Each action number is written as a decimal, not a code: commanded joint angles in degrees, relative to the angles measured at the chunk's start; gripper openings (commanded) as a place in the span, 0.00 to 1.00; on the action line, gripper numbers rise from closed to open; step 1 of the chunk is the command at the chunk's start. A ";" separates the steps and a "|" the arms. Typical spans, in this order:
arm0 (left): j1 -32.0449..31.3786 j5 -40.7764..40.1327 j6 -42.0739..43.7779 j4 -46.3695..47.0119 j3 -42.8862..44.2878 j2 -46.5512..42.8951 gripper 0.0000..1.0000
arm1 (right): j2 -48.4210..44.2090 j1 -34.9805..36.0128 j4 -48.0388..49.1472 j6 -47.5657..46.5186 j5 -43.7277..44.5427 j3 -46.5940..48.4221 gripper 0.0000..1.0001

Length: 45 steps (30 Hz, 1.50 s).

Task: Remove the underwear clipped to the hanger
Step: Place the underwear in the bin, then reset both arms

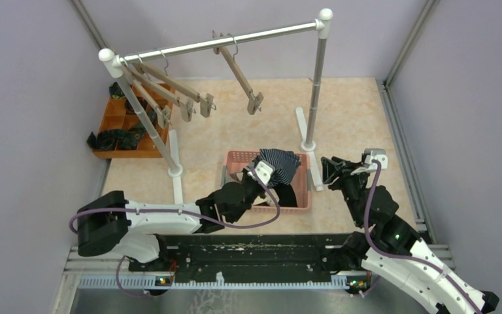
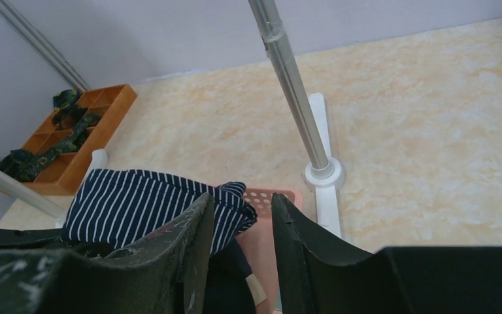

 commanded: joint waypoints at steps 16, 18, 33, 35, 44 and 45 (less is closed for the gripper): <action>0.88 11.90 -15.70 -13.44 6.55 9.41 0.54 | 0.96 -0.47 3.07 -0.68 -0.90 1.17 0.39; 1.12 10.72 -16.32 -14.72 7.39 11.36 0.68 | 0.91 -0.47 2.79 -0.69 -0.57 1.27 0.39; 0.86 7.97 -10.88 -22.89 7.03 -11.02 0.97 | 0.27 -0.47 2.12 -0.65 4.01 2.00 0.46; 0.42 7.83 -11.29 -23.90 5.70 -14.48 0.97 | -0.03 -0.46 2.16 -0.52 4.63 2.10 0.47; -0.79 -1.73 -16.70 -35.72 -2.33 -31.24 0.96 | -4.39 -0.47 2.41 -0.87 11.46 2.78 0.47; -0.81 -1.89 -18.51 -38.12 -2.87 -33.91 0.96 | -4.96 -0.49 2.53 -1.01 11.72 2.73 0.47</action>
